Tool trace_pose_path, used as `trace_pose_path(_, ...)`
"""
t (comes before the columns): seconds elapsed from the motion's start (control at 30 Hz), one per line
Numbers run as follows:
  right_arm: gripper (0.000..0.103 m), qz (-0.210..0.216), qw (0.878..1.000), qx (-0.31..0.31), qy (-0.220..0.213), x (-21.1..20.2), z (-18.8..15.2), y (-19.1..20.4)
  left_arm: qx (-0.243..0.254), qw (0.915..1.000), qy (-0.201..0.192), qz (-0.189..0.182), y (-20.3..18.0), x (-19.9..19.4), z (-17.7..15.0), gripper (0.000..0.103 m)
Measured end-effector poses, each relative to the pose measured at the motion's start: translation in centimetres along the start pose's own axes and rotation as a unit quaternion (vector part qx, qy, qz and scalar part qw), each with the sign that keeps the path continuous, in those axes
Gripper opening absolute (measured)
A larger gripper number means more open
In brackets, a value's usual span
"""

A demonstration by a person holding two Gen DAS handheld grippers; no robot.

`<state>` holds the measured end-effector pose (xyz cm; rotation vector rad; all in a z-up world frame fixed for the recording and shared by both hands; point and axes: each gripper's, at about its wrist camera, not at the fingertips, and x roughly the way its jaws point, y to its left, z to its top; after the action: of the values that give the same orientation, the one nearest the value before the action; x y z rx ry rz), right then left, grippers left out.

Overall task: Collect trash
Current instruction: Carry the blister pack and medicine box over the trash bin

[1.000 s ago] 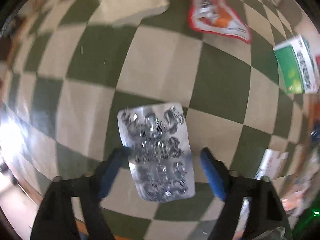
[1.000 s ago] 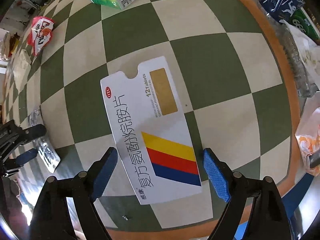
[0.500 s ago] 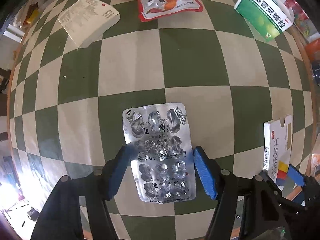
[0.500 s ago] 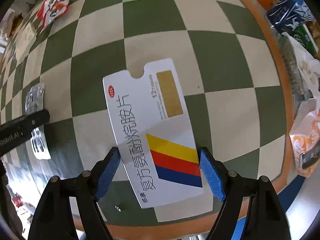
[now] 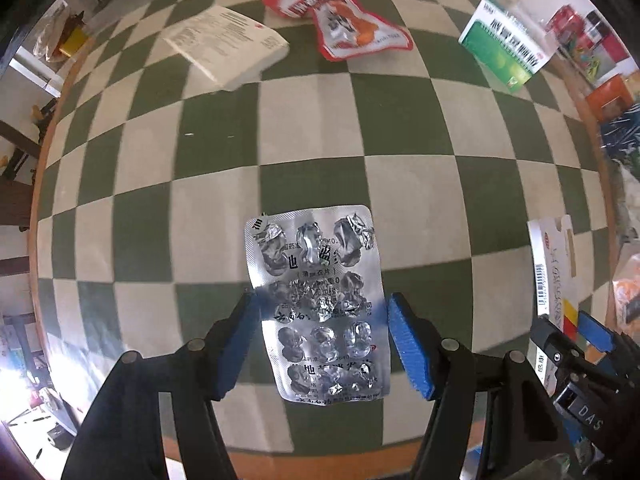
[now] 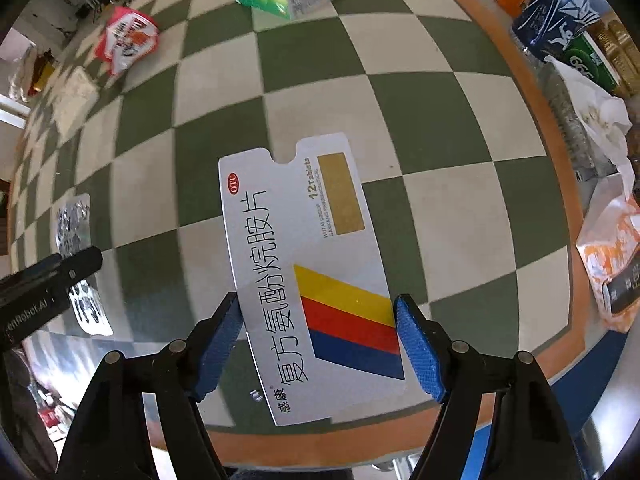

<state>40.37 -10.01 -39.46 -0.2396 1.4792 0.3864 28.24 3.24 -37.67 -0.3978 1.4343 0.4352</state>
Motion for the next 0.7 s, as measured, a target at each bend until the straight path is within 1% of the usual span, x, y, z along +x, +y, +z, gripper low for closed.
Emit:
trace_pose_path(0.1,0.078,0.016,1.000,0.001,-0.011,-1.4,-0.9,1.4,-0.006,0.9997,-0.017,-0.014,1.3,-1.7,-1.2,0.063)
trace_pose_path(0.13,0.078,0.026,1.000,0.004,-0.017,-2.0,-1.4,2.0,-0.009,0.9995,-0.022,-0.020,1.8,-2.2,-0.6,0.063)
trace_pose_path(0.17,0.078,0.033,0.999,0.006,-0.022,-2.6,-1.9,2.6,-0.011,0.9992,-0.028,-0.027,2.3,-3.0,-1.3,0.063)
trace_pose_path(0.2,0.078,0.039,0.999,0.006,-0.026,-3.0,-2.9,3.1,-0.014,0.9987,-0.035,-0.034,3.0,-3.7,-2.0,0.063)
trace_pose_path(0.23,0.078,0.046,0.998,0.006,-0.032,-3.3,-3.9,3.6,-0.015,0.9983,-0.039,-0.040,4.4,-4.9,-2.1,0.063)
trace_pose_path(0.3,0.077,0.058,0.997,0.009,-0.042,-4.5,-6.8,4.4,-0.019,0.9971,-0.051,-0.053,6.2,-6.2,-4.2,0.063)
trace_pose_path(0.37,0.077,0.073,0.996,0.011,-0.056,-6.0,-9.1,6.1,-0.023,0.9957,-0.060,-0.067,8.8,-7.2,-6.5,0.063)
trace_pose_path(0.4,0.077,0.079,0.995,0.013,-0.062,-7.4,-11.3,5.3,-0.023,0.9947,-0.067,-0.074,10.0,-7.8,-7.9,0.063)
trace_pose_path(0.47,0.077,0.089,0.993,0.017,-0.074,-8.6,-14.9,6.6,-0.024,0.9934,-0.076,-0.082,12.0,-9.1,-10.5,0.063)
trace_pose_path(0.5,0.077,0.093,0.992,0.019,-0.077,-9.3,-16.4,6.4,-0.024,0.9929,-0.079,-0.085,13.0,-9.7,-11.8,0.063)
trace_pose_path(0.57,0.077,0.105,0.991,0.031,-0.081,-10.1,-20.8,7.8,-0.026,0.9923,-0.081,-0.090,15.3,-10.3,-15.1,0.063)
trace_pose_path(0.63,0.077,0.116,0.989,0.042,-0.079,-10.4,-24.7,8.6,-0.030,0.9932,-0.070,-0.088,17.1,-10.2,-17.9,0.063)
trace_pose_path(0.7,0.077,0.121,0.989,0.049,-0.070,-10.0,-28.3,9.8,-0.036,0.9940,-0.051,-0.090,18.7,-9.3,-20.7,0.063)
